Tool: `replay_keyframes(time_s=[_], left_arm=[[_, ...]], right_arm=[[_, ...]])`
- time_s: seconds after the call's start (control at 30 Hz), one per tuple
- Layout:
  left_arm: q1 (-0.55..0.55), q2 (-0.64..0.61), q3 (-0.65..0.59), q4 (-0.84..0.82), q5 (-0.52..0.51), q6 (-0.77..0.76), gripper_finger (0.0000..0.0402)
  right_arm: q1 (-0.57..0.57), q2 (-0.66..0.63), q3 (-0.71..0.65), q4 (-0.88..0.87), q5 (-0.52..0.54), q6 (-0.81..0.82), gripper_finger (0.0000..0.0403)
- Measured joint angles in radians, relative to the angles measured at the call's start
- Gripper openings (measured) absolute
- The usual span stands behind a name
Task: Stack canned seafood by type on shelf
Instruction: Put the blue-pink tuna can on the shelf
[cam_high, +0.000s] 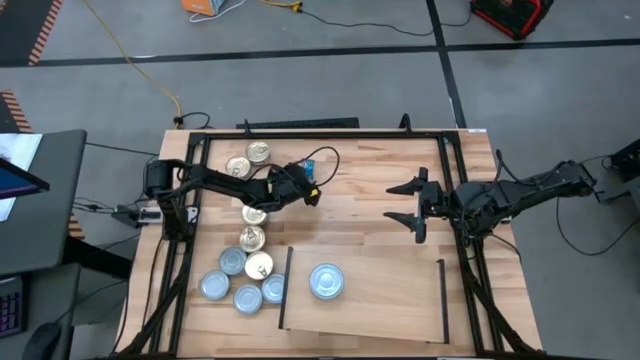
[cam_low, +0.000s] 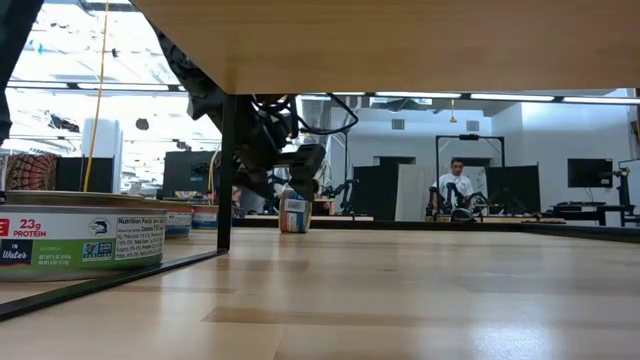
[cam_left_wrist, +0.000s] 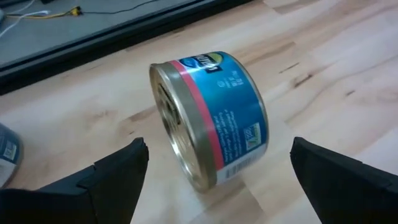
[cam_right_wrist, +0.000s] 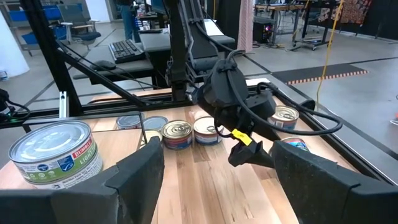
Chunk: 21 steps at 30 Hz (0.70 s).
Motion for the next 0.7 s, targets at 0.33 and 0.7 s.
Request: replay_keyframes(time_s=[0.33, 0.7], left_arm=[[0.038, 0.000, 0.000, 0.031, -0.022, 0.026, 0.0374], [0.088, 0.000, 0.000, 0.050, 0.048, 0.078, 0.0358]], right_arm=[[0.000, 0.000, 0.000, 0.000, 0.000, 0.000, 0.0322], [0.000, 0.000, 0.000, 0.000, 0.000, 0.000, 0.0322]])
